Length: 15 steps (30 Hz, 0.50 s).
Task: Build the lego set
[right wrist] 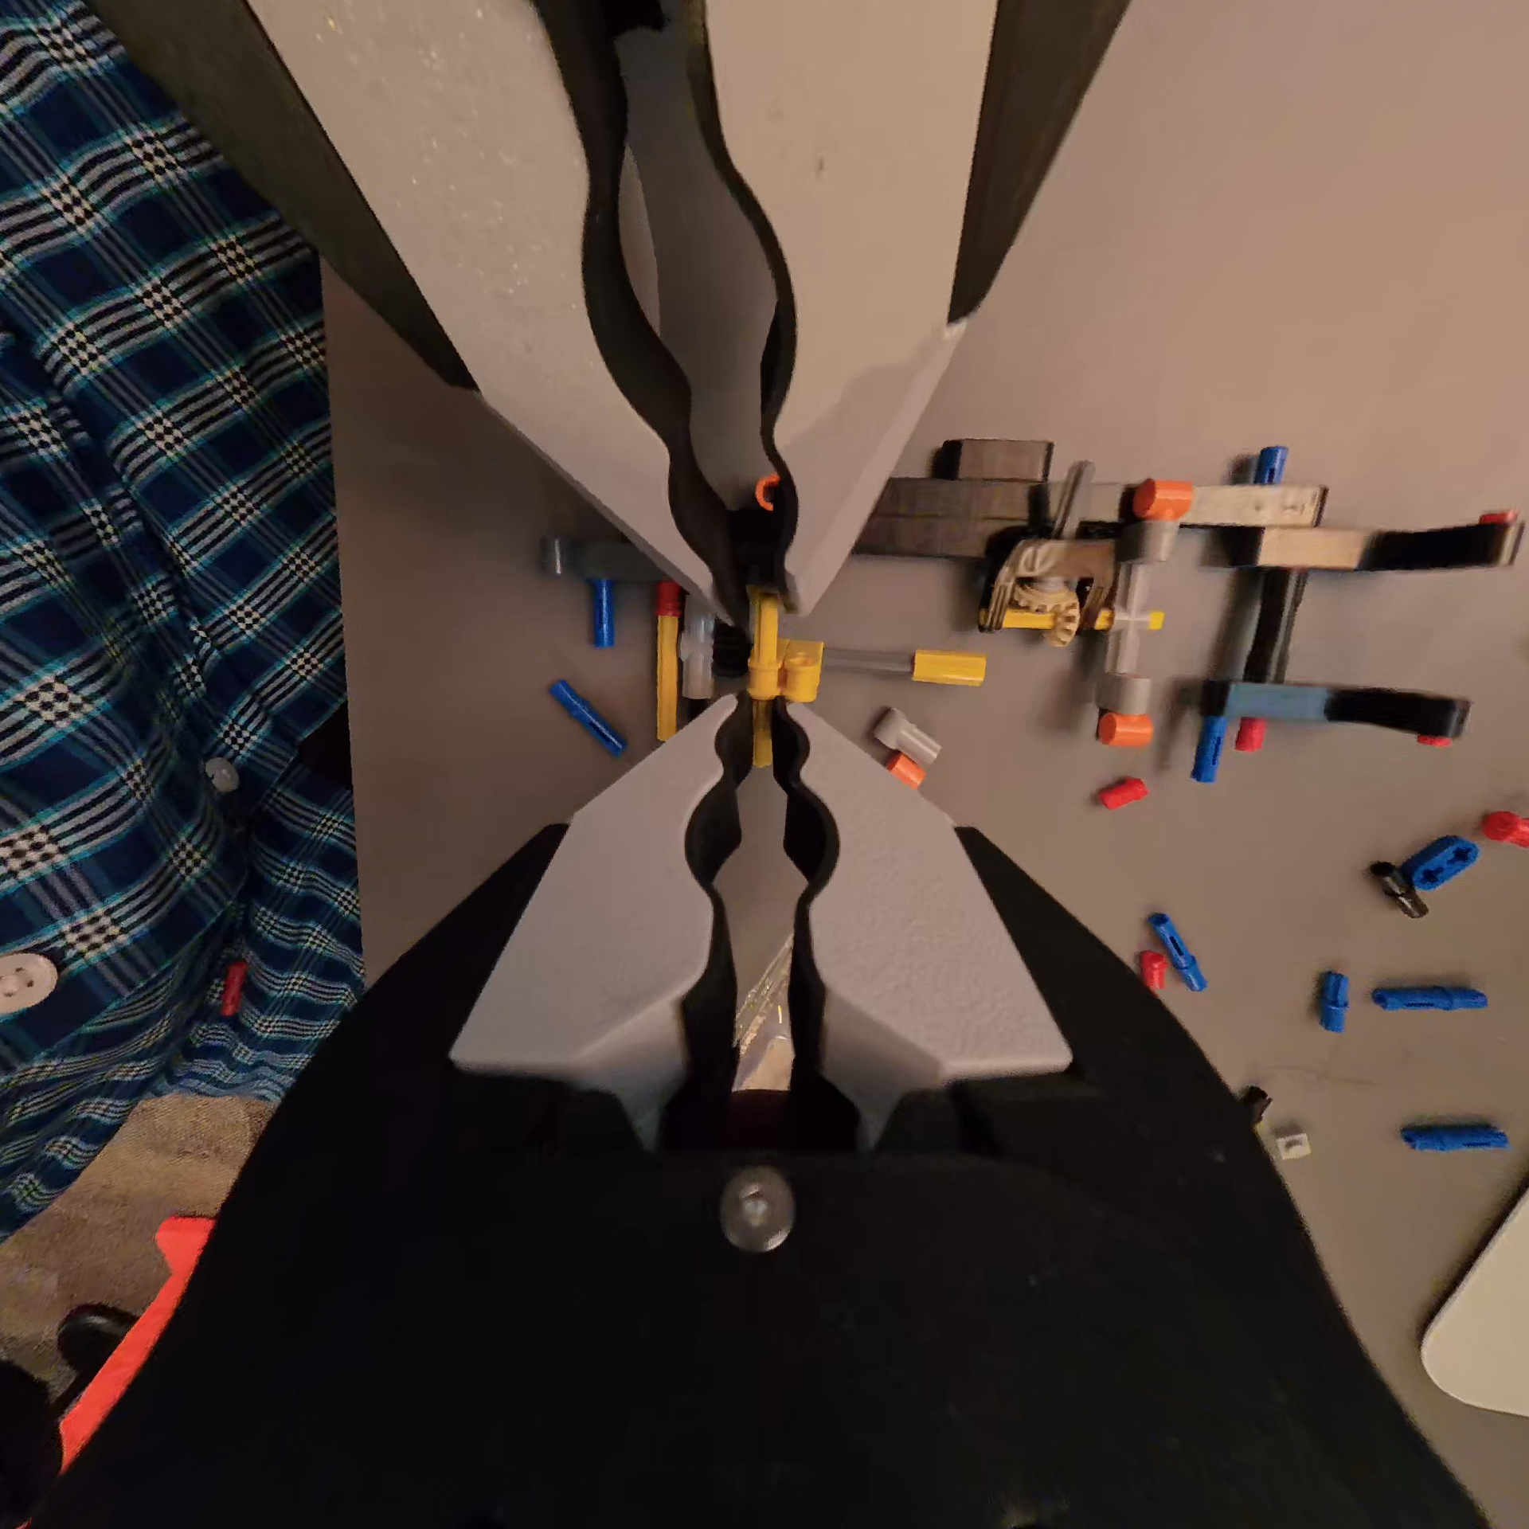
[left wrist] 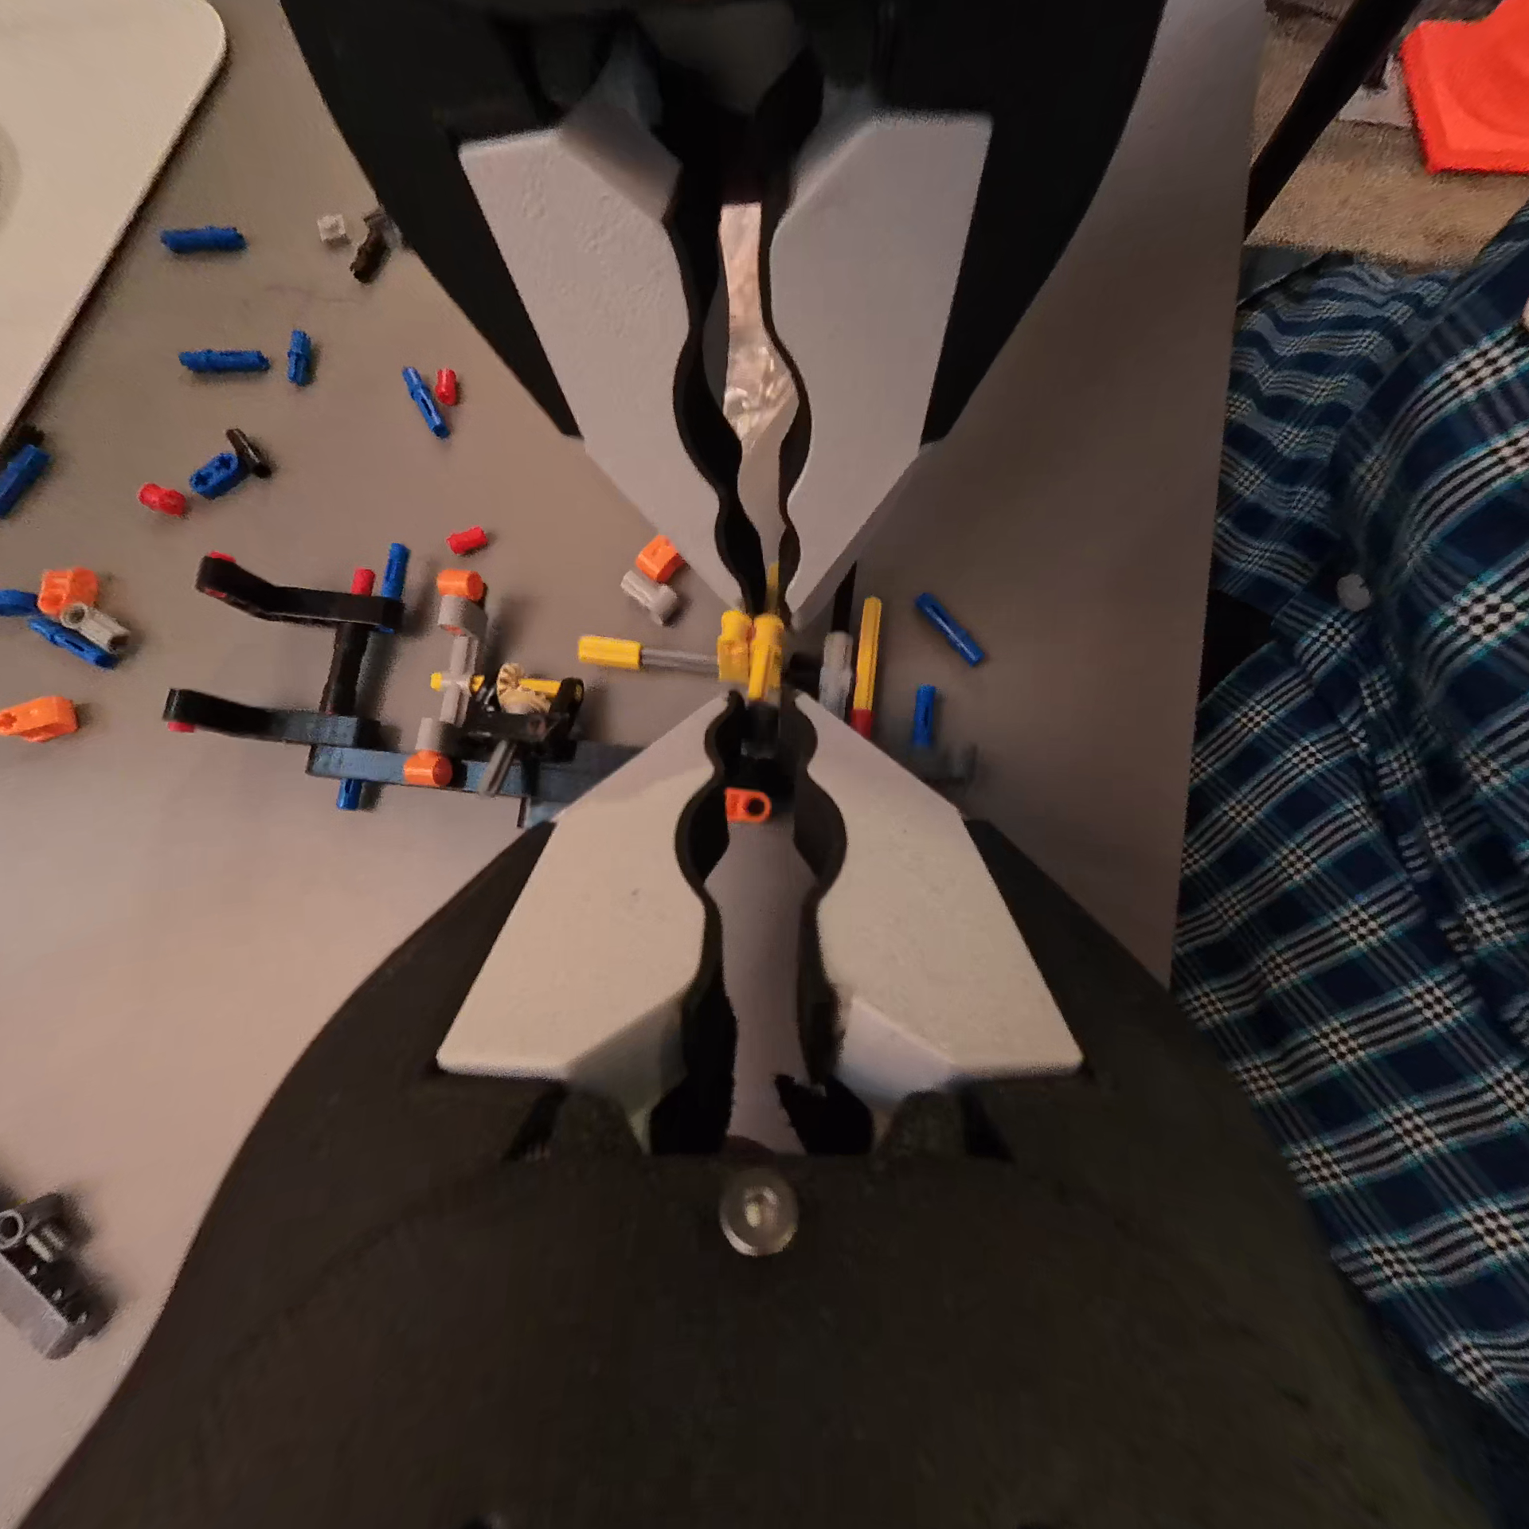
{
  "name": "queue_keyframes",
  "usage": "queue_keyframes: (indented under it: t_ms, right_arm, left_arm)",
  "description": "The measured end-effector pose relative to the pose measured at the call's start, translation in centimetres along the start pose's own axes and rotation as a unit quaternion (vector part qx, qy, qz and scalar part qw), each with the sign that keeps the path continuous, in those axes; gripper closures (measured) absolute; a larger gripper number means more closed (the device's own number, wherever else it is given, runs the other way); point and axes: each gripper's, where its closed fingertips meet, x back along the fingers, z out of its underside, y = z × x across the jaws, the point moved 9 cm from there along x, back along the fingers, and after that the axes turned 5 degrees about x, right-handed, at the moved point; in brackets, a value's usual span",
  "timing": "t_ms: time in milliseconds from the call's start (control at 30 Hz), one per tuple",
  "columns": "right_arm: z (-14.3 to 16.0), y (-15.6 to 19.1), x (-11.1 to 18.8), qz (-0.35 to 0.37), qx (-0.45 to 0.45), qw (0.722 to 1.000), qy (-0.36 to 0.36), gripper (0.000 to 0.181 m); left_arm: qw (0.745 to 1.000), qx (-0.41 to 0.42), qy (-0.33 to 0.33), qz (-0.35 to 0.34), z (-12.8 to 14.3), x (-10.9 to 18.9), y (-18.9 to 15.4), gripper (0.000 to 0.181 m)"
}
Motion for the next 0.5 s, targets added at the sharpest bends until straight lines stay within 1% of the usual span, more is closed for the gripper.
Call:
queue_keyframes:
  t_ms: [67,167,500]
  right_arm:
    - [0.03,-0.03,-0.01,-0.001,0.0,1.0,0.0,0.179]
    - [-0.11,0.06,-0.05,-0.001,0.005,1.0,0.005,0.179]
    - [-0.31,0.02,-0.16,0.001,0.008,1.0,0.017,0.179]
  left_arm:
    - [1.0,0.003,0.007,0.002,0.32,0.14,0.13,0.169]
    - [1.0,0.004,0.015,0.008,0.49,0.18,0.13,0.176]
    - [1.0,0.004,0.002,0.006,0.51,0.33,0.12,0.177]
